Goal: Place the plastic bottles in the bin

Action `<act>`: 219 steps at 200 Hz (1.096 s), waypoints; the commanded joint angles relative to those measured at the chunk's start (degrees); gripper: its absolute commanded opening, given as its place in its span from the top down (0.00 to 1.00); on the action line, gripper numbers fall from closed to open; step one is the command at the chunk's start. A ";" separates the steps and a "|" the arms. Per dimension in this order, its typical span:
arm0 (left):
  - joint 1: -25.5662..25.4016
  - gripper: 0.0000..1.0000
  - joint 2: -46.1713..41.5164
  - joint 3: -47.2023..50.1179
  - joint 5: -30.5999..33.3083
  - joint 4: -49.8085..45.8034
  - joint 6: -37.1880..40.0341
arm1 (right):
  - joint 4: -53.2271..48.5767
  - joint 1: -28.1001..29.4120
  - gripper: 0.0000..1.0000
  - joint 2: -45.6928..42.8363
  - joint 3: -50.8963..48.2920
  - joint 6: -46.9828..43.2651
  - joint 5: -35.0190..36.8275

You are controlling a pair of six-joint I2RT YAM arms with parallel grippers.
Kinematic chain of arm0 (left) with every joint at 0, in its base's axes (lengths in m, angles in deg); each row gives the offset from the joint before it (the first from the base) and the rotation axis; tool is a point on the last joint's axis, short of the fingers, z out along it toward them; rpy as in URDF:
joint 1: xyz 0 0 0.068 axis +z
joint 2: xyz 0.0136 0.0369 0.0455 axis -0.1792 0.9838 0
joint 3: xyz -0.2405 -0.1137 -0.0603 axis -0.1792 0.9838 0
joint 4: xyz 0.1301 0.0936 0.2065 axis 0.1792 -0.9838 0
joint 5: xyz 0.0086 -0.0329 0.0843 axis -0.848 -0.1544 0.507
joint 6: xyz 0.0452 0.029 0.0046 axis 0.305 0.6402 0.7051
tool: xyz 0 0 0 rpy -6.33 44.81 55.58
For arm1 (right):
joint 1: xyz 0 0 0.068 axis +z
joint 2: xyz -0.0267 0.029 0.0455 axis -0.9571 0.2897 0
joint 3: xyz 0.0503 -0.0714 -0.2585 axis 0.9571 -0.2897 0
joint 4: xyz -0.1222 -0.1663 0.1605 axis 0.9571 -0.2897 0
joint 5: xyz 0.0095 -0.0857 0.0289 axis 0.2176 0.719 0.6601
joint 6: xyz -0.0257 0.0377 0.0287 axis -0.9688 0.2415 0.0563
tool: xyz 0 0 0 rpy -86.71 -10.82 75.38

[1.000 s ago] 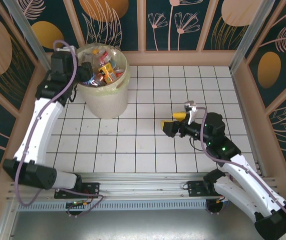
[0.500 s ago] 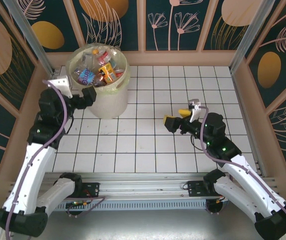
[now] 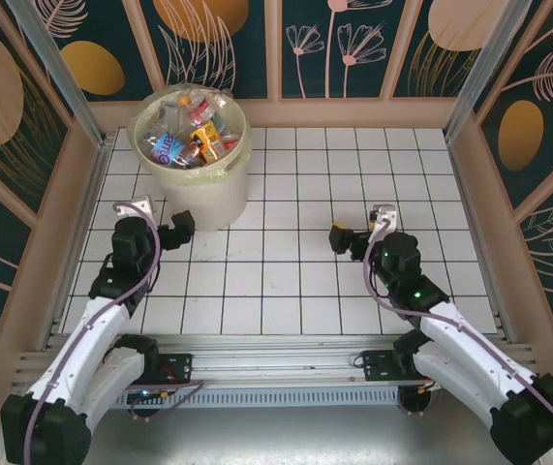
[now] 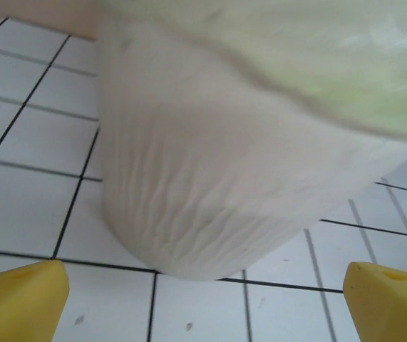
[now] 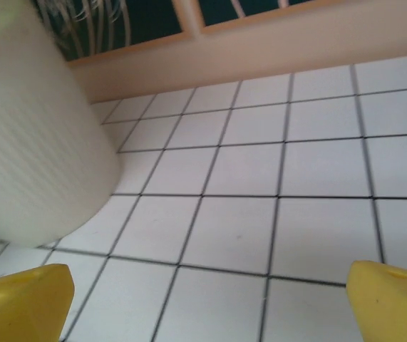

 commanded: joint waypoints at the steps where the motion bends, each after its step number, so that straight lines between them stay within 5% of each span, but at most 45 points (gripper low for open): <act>1: -0.12 0.01 0.83 4.54 8.35 10.36 -3.13 | 11.64 -1.80 0.01 1.64 -2.63 -3.12 8.52; 60: -0.12 0.01 4.09 12.47 19.10 25.64 5.62 | 22.52 -13.44 0.01 9.84 -7.28 -5.67 7.30; 123: 0.14 0.01 16.03 13.13 19.49 47.49 21.26 | 39.07 -23.24 0.01 20.02 -10.02 -11.57 2.71; 219: 3.95 0.01 31.17 17.52 15.09 72.53 24.00 | 62.76 -28.28 0.01 39.28 -11.94 -13.18 -2.66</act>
